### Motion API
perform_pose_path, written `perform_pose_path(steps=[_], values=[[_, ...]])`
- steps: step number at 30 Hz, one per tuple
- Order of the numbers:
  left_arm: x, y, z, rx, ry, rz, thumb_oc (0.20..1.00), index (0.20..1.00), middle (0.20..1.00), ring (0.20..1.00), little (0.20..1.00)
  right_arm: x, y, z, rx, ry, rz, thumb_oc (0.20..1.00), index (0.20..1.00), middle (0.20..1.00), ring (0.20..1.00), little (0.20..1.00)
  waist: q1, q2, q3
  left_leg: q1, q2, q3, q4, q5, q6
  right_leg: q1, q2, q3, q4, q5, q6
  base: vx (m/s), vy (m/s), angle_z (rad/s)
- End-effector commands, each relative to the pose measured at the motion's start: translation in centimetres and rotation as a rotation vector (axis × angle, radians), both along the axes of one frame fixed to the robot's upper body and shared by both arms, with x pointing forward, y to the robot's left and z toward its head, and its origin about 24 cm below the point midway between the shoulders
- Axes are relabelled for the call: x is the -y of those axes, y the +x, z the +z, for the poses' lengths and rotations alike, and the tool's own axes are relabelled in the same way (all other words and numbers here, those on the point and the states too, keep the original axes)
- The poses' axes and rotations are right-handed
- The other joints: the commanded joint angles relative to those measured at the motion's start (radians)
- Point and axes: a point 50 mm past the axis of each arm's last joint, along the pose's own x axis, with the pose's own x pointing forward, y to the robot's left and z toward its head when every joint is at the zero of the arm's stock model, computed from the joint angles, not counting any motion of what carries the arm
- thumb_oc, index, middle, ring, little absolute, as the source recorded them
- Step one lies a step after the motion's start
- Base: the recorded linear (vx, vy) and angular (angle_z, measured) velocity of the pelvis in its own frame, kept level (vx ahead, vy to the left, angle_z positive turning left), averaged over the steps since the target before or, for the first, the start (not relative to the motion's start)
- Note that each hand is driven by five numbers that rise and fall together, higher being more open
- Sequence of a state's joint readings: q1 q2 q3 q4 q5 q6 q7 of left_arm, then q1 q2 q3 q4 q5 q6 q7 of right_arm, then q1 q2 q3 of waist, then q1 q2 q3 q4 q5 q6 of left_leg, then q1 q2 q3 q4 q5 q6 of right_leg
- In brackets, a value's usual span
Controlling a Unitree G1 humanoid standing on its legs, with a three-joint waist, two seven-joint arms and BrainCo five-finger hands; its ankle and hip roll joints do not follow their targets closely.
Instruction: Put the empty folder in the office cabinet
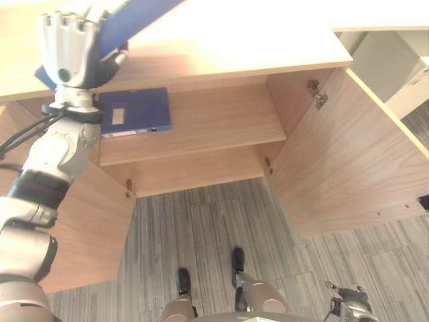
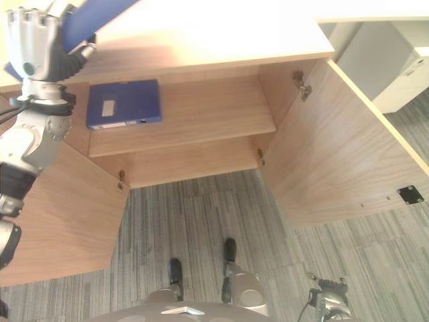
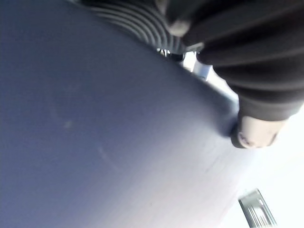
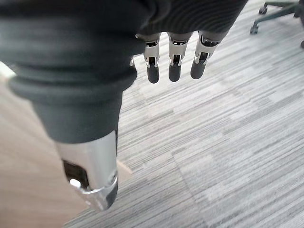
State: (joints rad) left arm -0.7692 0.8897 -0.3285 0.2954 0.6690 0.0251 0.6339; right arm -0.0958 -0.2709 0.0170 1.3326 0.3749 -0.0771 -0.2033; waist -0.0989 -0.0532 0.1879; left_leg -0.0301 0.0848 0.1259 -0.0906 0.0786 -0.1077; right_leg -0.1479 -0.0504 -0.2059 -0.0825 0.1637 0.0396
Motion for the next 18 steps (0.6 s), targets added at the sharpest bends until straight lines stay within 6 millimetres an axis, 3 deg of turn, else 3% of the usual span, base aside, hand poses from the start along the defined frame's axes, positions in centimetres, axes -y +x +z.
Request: perform_pose_path(steps=[1, 7, 9, 11, 12, 13, 15, 16, 18], values=[[-0.9, -1.3, 1.2, 0.149, -0.207, -0.073, 0.2, 0.2, 0.2, 0.2, 0.2, 0.2, -1.1, -0.2, -0.041, -0.005, -0.004, 1.0, 1.0, 1.0, 1.0, 1.0, 0.019, 0.016, -0.119, -0.016, 0.002, 0.068, 0.003, -0.091, -0.006, 0.074, -0.072, -0.042, -0.005, -0.135, 0.139, 0.14, 0.035, 0.07], [0.5, -3.8, -1.7, 0.171, -0.486, -0.296, 0.2, 0.2, 0.2, 0.2, 0.2, -1.4, 1.0, -0.1, 0.017, 0.017, 0.068, 1.0, 1.0, 1.0, 1.0, 1.0, 0.04, 0.02, -0.155, 0.047, -0.005, 0.066, 0.003, -0.1, 0.001, 0.14, -0.076, -0.042, -0.005, -0.148, 0.128, 0.08, 0.013, 0.03], [1.3, -5.0, -4.3, 0.104, -0.697, -0.429, 0.2, 0.2, 0.2, 0.2, 0.2, -2.7, 2.7, 0.2, 0.065, 0.026, 0.169, 1.0, 1.0, 1.0, 1.0, 1.0, 0.054, 0.019, -0.167, 0.067, -0.002, 0.062, 0.003, -0.103, 0.0, 0.165, -0.074, -0.041, -0.005, -0.161, 0.122, 0.04, 0.006, 0.04], [1.4, -5.3, -5.1, 0.079, -0.769, -0.466, 0.2, 0.2, 0.2, 0.2, 0.2, -3.1, 3.4, 0.5, 0.088, 0.024, 0.209, 1.0, 1.0, 1.0, 1.0, 1.0, 0.055, 0.019, -0.172, 0.066, -0.003, 0.06, 0.003, -0.096, 0.001, 0.164, -0.074, -0.04, -0.005, -0.157, 0.119, 0.0, 0.0, 0.0], [2.0, -6.1, -6.9, 0.03, -0.95, -0.576, 0.2, 0.2, 0.2, 0.2, 0.2, -4.0, 5.4, 1.3, 0.166, 0.022, 0.291, 1.0, 1.0, 1.0, 1.0, 1.0, 0.064, 0.016, -0.171, 0.074, -0.002, 0.056, 0.003, -0.095, 0.003, 0.17, -0.074, -0.041, -0.005, -0.158, 0.115, 0.0, 0.0, 0.0], [2.0, -6.2, -7.0, 0.026, -0.954, -0.576, 0.2, 0.2, 0.2, 0.2, 0.2, -4.0, 5.3, 1.3, 0.162, 0.02, 0.293, 1.0, 1.0, 1.0, 1.0, 1.0, 0.062, 0.019, -0.174, 0.074, -0.002, 0.056, 0.003, -0.095, 0.003, 0.17, -0.074, -0.041, -0.005, -0.158, 0.115, 0.0, 0.0, 0.0], [2.2, -6.6, -8.9, -0.059, -1.068, -0.625, 0.2, 0.2, 0.2, 0.2, 0.2, -4.6, 7.9, 2.8, 0.273, 0.019, 0.354, 1.0, 1.0, 1.0, 1.0, 1.0, 0.07, 0.017, -0.174, 0.075, -0.001, 0.055, 0.003, -0.093, 0.005, 0.174, -0.075, -0.04, -0.005, -0.157, 0.111, 0.0, 0.0, 0.0], [2.4, -7.2, -10.9, -0.141, -1.159, -0.65, 0.2, 0.2, 0.2, 0.2, 0.2, -5.0, 10.0, 4.6, 0.385, 0.023, 0.386, 1.0, 1.0, 1.0, 1.0, 1.0, 0.077, 0.015, -0.173, 0.08, -0.001, 0.055, 0.003, -0.093, 0.007, 0.178, -0.075, -0.041, -0.005, -0.155, 0.109, 0.0, 0.0, 0.0], [2.3, -7.5, -11.8, -0.181, -1.196, -0.651, 0.2, 0.2, 0.2, 0.2, 0.2, -5.1, 10.9, 5.5, 0.443, 0.029, 0.391, 1.0, 1.0, 1.0, 1.0, 1.0, 0.079, 0.014, -0.173, 0.082, -0.001, 0.055, 0.003, -0.094, 0.008, 0.18, -0.075, -0.041, -0.005, -0.155, 0.108, 0.0, 0.004, -0.05]])
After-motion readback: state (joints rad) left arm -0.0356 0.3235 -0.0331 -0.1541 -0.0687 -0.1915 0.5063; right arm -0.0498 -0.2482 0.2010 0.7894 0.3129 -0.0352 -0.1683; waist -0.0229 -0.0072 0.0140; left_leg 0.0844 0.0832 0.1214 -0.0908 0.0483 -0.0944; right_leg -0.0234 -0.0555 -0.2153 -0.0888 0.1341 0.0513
